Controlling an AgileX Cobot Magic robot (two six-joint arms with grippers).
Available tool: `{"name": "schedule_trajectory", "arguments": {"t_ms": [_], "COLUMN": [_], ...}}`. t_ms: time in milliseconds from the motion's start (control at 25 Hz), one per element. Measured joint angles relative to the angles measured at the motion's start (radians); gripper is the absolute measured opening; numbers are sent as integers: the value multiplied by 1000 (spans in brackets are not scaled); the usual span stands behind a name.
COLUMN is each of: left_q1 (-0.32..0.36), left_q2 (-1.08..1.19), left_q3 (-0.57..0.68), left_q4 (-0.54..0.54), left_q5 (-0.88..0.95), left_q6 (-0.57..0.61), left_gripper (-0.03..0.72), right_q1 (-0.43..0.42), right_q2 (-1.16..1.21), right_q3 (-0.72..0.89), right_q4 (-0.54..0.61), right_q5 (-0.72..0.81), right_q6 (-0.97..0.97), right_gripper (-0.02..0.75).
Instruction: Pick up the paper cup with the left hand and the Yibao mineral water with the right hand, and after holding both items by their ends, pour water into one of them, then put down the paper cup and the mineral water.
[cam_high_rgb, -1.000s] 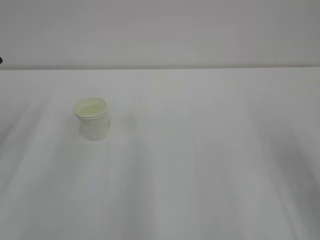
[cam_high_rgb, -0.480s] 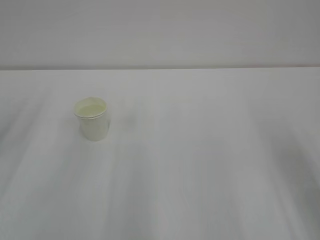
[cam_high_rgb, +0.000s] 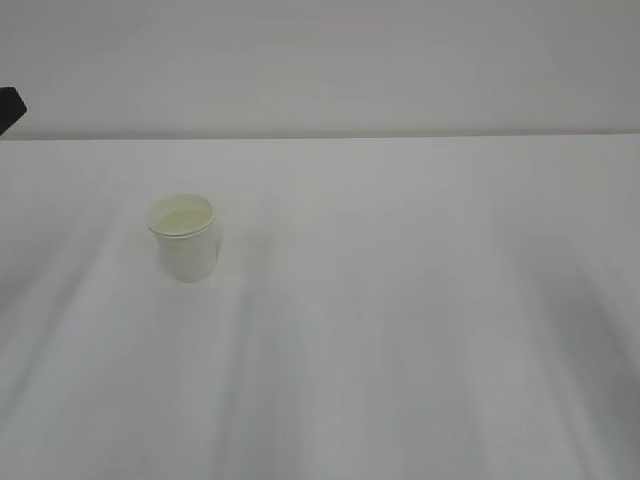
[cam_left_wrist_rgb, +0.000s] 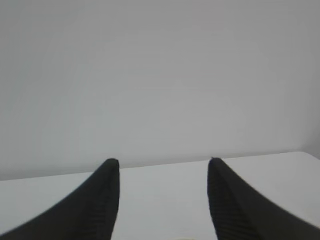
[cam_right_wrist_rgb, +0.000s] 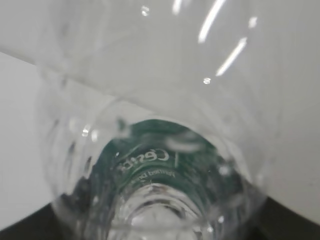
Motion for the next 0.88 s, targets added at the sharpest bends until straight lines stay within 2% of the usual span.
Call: {"name": "schedule_trajectory", "arguments": {"t_ms": [880], "left_q1": [0], "left_q2": [-9], "left_q3": [0], "left_q4": [14], "left_q5": [0], "left_q6": [0], "left_gripper": [405], "right_q1": [0], "right_q2": [0], "right_q3": [0], "right_q4": [-1], "right_q5": [-2], "right_q6": [1], "right_gripper": [419]}}
